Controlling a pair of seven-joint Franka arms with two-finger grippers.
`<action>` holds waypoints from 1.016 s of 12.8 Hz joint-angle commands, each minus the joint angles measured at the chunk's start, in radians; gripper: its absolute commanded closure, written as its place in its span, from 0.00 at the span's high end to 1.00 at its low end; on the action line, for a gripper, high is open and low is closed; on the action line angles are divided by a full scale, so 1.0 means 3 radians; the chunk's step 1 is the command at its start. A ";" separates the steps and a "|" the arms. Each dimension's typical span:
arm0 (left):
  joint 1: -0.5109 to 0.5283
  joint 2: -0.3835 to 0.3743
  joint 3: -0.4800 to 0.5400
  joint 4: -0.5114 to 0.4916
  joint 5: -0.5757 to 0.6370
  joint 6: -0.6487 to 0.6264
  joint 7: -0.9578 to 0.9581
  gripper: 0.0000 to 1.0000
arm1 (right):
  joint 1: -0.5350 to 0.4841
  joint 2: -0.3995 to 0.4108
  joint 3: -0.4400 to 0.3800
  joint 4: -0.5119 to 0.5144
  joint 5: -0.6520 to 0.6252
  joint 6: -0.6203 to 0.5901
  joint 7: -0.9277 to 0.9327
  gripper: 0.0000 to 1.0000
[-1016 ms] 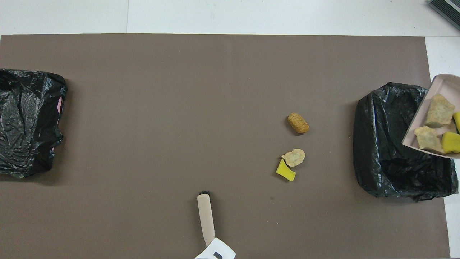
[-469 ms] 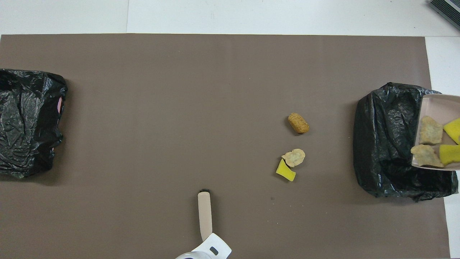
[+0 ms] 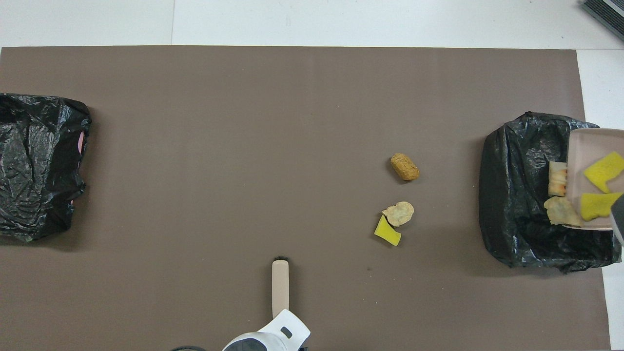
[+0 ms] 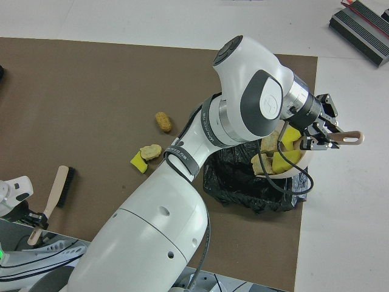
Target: Sweep and dump trash in bin
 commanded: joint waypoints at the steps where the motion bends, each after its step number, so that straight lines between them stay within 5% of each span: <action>1: 0.0151 0.0090 0.0004 0.0106 0.0174 -0.0025 0.0228 1.00 | -0.0027 -0.0091 0.0005 -0.0073 -0.0191 -0.0011 0.0101 0.00; 4: 0.0366 0.0431 0.0203 0.0448 0.0736 -0.0036 0.0525 1.00 | -0.0027 -0.0137 -0.0001 -0.0058 -0.0344 -0.0037 0.0081 0.00; 7: 0.0066 0.1070 0.1111 0.1193 0.1676 -0.0224 0.0531 1.00 | -0.0027 -0.0219 0.0010 0.0146 -0.0462 -0.0123 -0.0225 0.00; 9: 0.0009 0.1337 0.1384 0.1573 0.2142 -0.0271 0.0541 1.00 | 0.0044 -0.0224 0.0015 0.0335 -0.0457 -0.0292 -0.0404 0.00; 13: 0.0024 0.1665 0.1849 0.2279 0.2415 -0.0276 0.0897 1.00 | 0.0121 -0.0260 0.0030 0.0275 -0.0483 -0.0252 -0.0370 0.00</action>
